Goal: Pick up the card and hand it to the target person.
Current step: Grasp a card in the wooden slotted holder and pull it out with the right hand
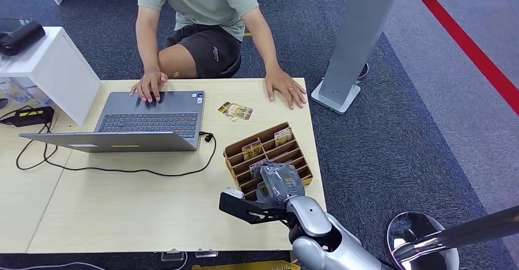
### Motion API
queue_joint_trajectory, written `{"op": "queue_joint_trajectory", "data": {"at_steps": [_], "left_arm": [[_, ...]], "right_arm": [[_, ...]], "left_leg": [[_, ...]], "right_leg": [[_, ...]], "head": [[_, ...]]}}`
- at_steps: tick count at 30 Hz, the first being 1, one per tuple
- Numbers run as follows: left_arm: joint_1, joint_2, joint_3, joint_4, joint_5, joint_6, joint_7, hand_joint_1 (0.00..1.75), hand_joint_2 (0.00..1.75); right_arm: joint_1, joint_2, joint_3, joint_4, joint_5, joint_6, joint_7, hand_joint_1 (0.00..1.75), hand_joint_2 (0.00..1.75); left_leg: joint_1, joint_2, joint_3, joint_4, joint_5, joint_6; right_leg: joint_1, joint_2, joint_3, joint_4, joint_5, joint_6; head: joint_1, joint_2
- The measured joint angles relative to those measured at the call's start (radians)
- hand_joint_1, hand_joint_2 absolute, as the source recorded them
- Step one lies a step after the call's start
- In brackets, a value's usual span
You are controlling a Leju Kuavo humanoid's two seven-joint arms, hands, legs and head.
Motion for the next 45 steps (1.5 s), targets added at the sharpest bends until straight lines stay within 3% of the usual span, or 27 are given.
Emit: {"op": "queue_joint_trajectory", "data": {"at_steps": [28, 42, 45], "left_arm": [[0.0, 0.0, 0.0, 0.0, -0.012, -0.022, 0.0, 0.0, 0.0], [0.0, 0.0, 0.0, 0.0, -0.012, -0.021, 0.0, 0.0, 0.0], [0.0, 0.0, 0.0, 0.0, -0.011, -0.021, 0.0, 0.0, 0.0]], "right_arm": [[0.034, -0.003, -0.053, -0.007, 0.025, -0.016, 0.024, 0.95, 1.75], [0.049, -0.005, -0.068, -0.007, 0.021, -0.014, 0.024, 0.83, 1.75], [0.052, -0.005, -0.068, -0.007, 0.02, -0.012, 0.022, 0.89, 1.75]], "left_leg": [[0.0, 0.0, 0.0, 0.0, 0.0, 0.0], [0.0, 0.0, 0.0, 0.0, 0.0, 0.0], [0.0, 0.0, 0.0, 0.0, 0.0, 0.0]], "right_leg": [[0.0, 0.0, 0.0, 0.0, 0.0, 0.0], [0.0, 0.0, 0.0, 0.0, 0.0, 0.0], [0.0, 0.0, 0.0, 0.0, 0.0, 0.0]], "head": [[0.0, 0.0], [0.0, 0.0], [0.0, 0.0]]}}
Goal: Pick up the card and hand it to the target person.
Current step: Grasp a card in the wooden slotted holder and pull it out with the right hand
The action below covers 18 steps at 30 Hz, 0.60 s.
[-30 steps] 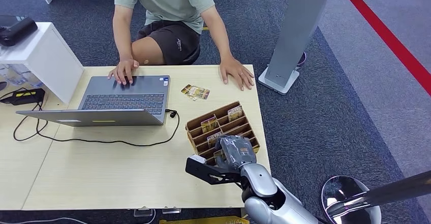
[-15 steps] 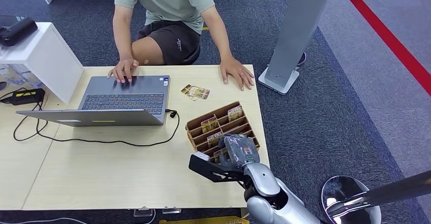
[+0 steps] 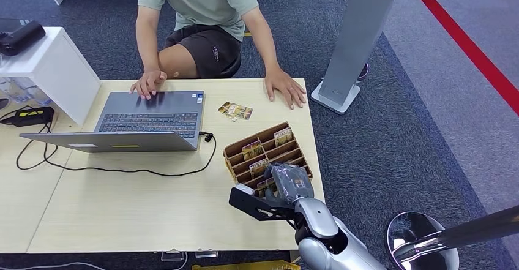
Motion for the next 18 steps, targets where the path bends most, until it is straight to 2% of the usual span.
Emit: {"op": "queue_joint_trajectory", "data": {"at_steps": [9, 15, 18], "left_arm": [[0.0, 0.0, 0.0, 0.0, 0.0, -0.001, 0.0, 0.0, 0.0], [0.0, 0.0, 0.0, 0.0, -0.006, -0.001, 0.0, 0.0, 0.0], [0.0, 0.0, 0.0, 0.0, -0.008, -0.001, 0.0, 0.0, 0.0]], "right_arm": [[0.011, 0.0, -0.005, 0.0, -0.006, 0.002, -0.002, 1.06, 1.75], [0.015, 0.0, -0.015, 0.0, -0.005, 0.002, -0.002, 1.34, 1.75], [0.019, 0.0, -0.019, 0.0, -0.005, 0.002, -0.003, 1.53, 1.75]], "left_leg": [[0.0, 0.0, 0.0, 0.0, 0.0, 0.0], [0.0, 0.0, 0.0, 0.0, 0.0, 0.0], [0.0, 0.0, 0.0, 0.0, 0.0, 0.0]], "right_leg": [[0.0, 0.0, 0.0, 0.0, 0.0, 0.0], [0.0, 0.0, 0.0, 0.0, 0.0, 0.0], [0.0, 0.0, 0.0, 0.0, 0.0, 0.0]], "head": [[0.0, 0.0], [0.0, 0.0], [0.0, 0.0]]}}
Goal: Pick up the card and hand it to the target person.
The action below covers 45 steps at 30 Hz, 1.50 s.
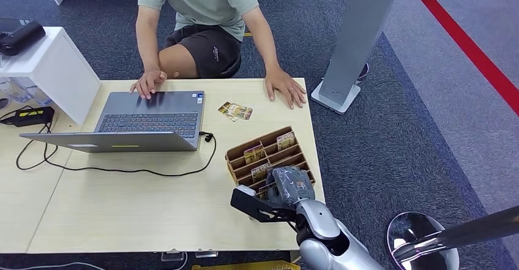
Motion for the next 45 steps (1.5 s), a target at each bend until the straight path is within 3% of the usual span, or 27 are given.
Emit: {"op": "queue_joint_trajectory", "data": {"at_steps": [5, 21, 26, 37, 45], "left_arm": [[0.0, 0.0, 0.0, 0.0, -0.005, 0.0, 0.0, 0.0, 0.0], [0.0, 0.0, -0.001, 0.0, -0.013, 0.025, 0.0, 0.0, 0.0], [0.0, 0.0, -0.001, 0.0, -0.014, 0.016, 0.0, 0.0, 0.0], [-0.002, 0.0, -0.004, 0.0, -0.04, -0.013, -0.009, 0.0, 0.0], [-0.003, 0.004, -0.014, 0.0, -0.068, -0.022, -0.003, 0.0, 0.0]], "right_arm": [[0.004, 0.0, -0.007, 0.0, 0.0, 0.0, -0.001, 1.72, 1.75], [0.002, 0.0, -0.012, 0.0, -0.003, -0.001, -0.012, 1.69, 1.75], [-0.039, 0.003, -0.01, 0.0, -0.008, -0.004, -0.033, 1.69, 1.75], [-0.35, 0.047, 0.01, 0.079, -0.13, -0.015, -0.079, 1.69, 1.75], [-0.628, 0.136, 0.044, 0.347, -0.185, -0.127, -0.151, 1.69, 1.75]], "left_leg": [[0.0, 0.0, 0.0, 0.0, 0.0, 0.0], [0.0, 0.0, 0.001, 0.0, 0.0, 0.0], [0.0, 0.0, 0.001, 0.0, 0.0, 0.0], [0.0, 0.0, -0.001, 0.0, 0.003, 0.0], [0.0, 0.0, -0.003, 0.0, 0.003, 0.0]], "right_leg": [[0.0, 0.0, 0.0, 0.0, 0.0, 0.0], [0.0, 0.0, 0.001, 0.0, 0.0, 0.0], [0.0, 0.0, 0.001, 0.0, 0.001, 0.0], [0.0, 0.0, 0.0, 0.001, 0.003, -0.001], [0.0, 0.0, -0.001, 0.002, 0.003, -0.001]], "head": [[0.0, 0.0], [0.0, 0.0], [0.0, 0.0], [0.0, 0.0], [-0.001, 0.0]]}}
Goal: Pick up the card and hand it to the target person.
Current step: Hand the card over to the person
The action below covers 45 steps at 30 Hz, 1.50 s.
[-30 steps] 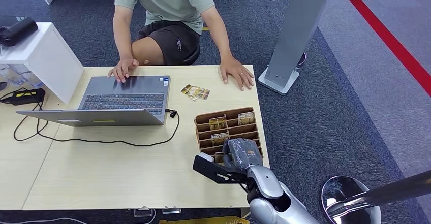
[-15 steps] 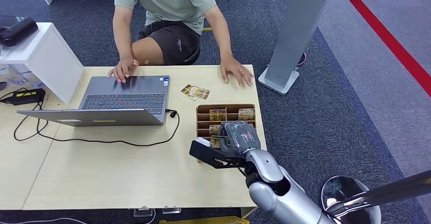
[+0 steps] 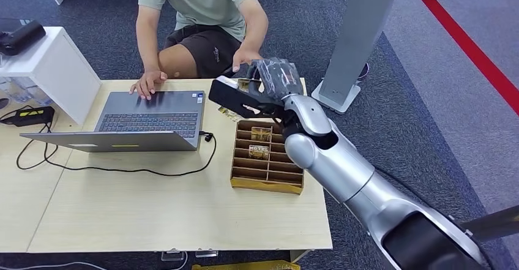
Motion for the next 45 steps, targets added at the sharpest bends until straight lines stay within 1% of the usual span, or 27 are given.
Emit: {"op": "queue_joint_trajectory", "data": {"at_steps": [4, 8, 11, 15, 20, 26, 32, 35, 38, 40, 42, 45], "left_arm": [[-0.001, 0.0, -0.006, 0.0, -0.001, -0.004, -0.017, 0.0, 0.0], [-0.001, 0.0, -0.008, 0.0, 0.006, -0.005, -0.033, 0.0, 0.0], [0.0, 0.0, -0.012, 0.0, 0.007, -0.005, -0.033, 0.0, 0.0], [0.001, 0.0, -0.016, 0.001, 0.007, -0.005, -0.018, 0.0, 0.0], [0.001, 0.001, -0.021, 0.004, -0.002, -0.015, -0.006, 0.0, 0.0], [0.001, 0.001, -0.025, 0.006, -0.001, -0.016, -0.014, 0.0, 0.0], [0.001, 0.003, -0.026, 0.006, 0.013, -0.014, -0.018, 0.0, 0.0], [0.001, 0.004, -0.026, 0.006, 0.032, -0.012, -0.019, 0.0, 0.0], [0.002, 0.005, -0.026, 0.006, 0.059, -0.011, -0.019, 0.0, 0.0], [0.004, 0.005, -0.026, 0.006, 0.077, -0.009, -0.019, 0.0, 0.0], [0.006, 0.005, -0.025, 0.006, 0.094, -0.008, -0.019, 0.0, 0.0], [0.011, 0.005, -0.021, 0.006, 0.114, -0.01, -0.025, 0.0, 0.0]], "right_arm": [[-0.08, 0.062, 0.021, 0.181, 0.003, -0.063, -0.07, 1.69, 1.75], [-0.108, 0.109, 0.031, 0.323, 0.01, -0.114, -0.115, 1.69, 1.75], [-0.117, 0.136, 0.036, 0.414, 0.02, -0.137, -0.134, 1.69, 1.75], [-0.122, 0.149, 0.04, 0.489, 0.022, -0.154, -0.141, 0.0, 1.75], [-0.13, 0.153, 0.043, 0.545, 0.026, -0.158, -0.138, 0.0, 1.75], [-0.135, 0.153, 0.044, 0.583, 0.032, -0.159, -0.13, 0.0, 1.75], [-0.145, 0.152, 0.043, 0.594, 0.025, -0.183, -0.146, 0.0, 1.75], [-0.15, 0.145, 0.042, 0.575, 0.013, -0.2, -0.152, 0.0, 1.75], [-0.143, 0.119, 0.033, 0.505, -0.004, -0.198, -0.136, 0.0, 1.75], [-0.123, 0.087, 0.021, 0.423, -0.022, -0.192, -0.114, 0.0, 1.75], [-0.08, 0.045, 0.002, 0.314, -0.048, -0.186, -0.092, 0.0, 1.75], [0.02, -0.029, -0.04, 0.127, -0.094, -0.189, -0.077, 0.0, 1.75]], "left_leg": [[0.0, 0.0, 0.0, 0.0, 0.0, 0.0], [0.0, 0.0, 0.0, 0.0, 0.0, 0.0], [0.0, 0.0, 0.0, 0.0, 0.0, 0.0], [0.0, 0.0, 0.0, 0.0, 0.0, 0.0], [0.0, 0.0, 0.001, 0.0, 0.0, 0.0], [0.0, 0.0, 0.001, 0.0, 0.0, 0.0], [0.0, 0.0, 0.001, 0.001, 0.0, 0.0], [0.0, 0.0, 0.002, 0.001, 0.0, 0.0], [0.0, 0.0, 0.002, 0.001, 0.0, 0.0], [0.0, 0.0, 0.002, 0.001, 0.0, 0.0], [0.0, 0.0, 0.003, 0.001, 0.0, 0.0], [0.0, 0.0, 0.002, 0.002, 0.0, 0.0]], "right_leg": [[0.0, 0.0, 0.0, 0.0, 0.0, 0.0], [0.0, 0.0, 0.0, 0.0, 0.0, 0.0], [0.0, 0.0, -0.001, 0.0, 0.0, 0.0], [0.0, 0.0, -0.001, 0.0, 0.0, 0.0], [0.0, 0.0, -0.001, 0.0, 0.0, 0.0], [0.0, 0.0, -0.001, 0.0, 0.0, 0.0], [0.0, 0.0, -0.001, 0.0, 0.0, 0.0], [0.0, 0.0, -0.001, 0.0, 0.0, 0.0], [0.0, 0.0, -0.001, 0.0, 0.0, 0.0], [0.0, 0.0, 0.0, 0.0, 0.0, 0.0], [0.0, 0.0, 0.0, -0.001, 0.0, 0.0], [0.0, 0.0, 0.0, -0.002, 0.0, 0.0]], "head": [[0.0, 0.0], [0.001, 0.0], [0.001, 0.0], [0.001, 0.0], [0.0, 0.0], [0.0, 0.0], [0.0, 0.0], [0.0, 0.0], [0.0, 0.0], [0.0, 0.0], [0.0, 0.0], [0.001, 0.0]]}}
